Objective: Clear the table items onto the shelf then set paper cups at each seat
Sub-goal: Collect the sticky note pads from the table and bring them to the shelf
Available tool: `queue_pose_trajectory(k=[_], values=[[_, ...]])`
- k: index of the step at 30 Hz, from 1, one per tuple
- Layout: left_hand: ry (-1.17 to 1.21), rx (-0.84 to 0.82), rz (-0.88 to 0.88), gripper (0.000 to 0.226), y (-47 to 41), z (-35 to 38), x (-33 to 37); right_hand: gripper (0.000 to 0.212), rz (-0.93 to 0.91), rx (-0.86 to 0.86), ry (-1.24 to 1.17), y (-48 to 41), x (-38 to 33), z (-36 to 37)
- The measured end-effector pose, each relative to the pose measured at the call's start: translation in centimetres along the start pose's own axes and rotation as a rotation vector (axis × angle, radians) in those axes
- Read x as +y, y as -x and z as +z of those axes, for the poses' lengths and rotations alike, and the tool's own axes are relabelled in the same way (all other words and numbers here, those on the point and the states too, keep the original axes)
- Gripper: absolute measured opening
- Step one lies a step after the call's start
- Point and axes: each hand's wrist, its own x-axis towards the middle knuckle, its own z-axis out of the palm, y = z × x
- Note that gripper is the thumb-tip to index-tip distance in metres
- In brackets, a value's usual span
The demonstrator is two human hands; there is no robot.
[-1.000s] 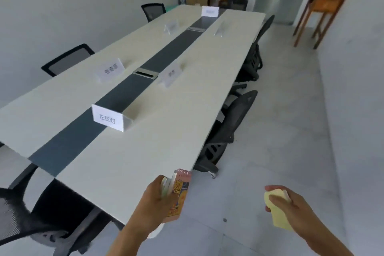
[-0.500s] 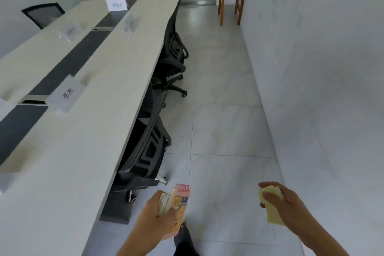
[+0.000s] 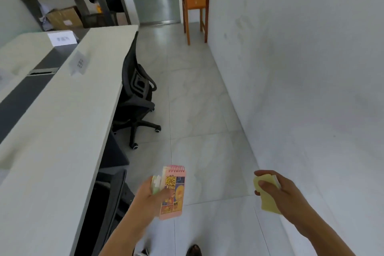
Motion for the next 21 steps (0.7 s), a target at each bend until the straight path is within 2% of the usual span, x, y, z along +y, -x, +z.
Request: queue_pose_trajectory(k=[7, 12, 17, 21], values=[[0.016, -0.024, -0.018, 0.011, -13.1, 1.5, 9.7, 0.020, 0.060, 0.040, -0.084, -11.6, -4.3, -2.2], [0.003, -0.002, -0.071, 0.015, -24.2, 4.1, 15.6, 0.019, 0.080, 0.059, -0.079, -25.0, -7.4, -5.4], [0.018, 0.008, -0.001, 0.014, -34.0, 5.7, 25.6, 0.019, 0.017, 0.024, -0.047, -39.5, -15.6, -8.5], [0.077, 0.079, 0.001, 0.013, -40.3, 5.3, 31.7, 0.018, -0.048, -0.058, 0.019, -49.5, -23.3, -9.5]])
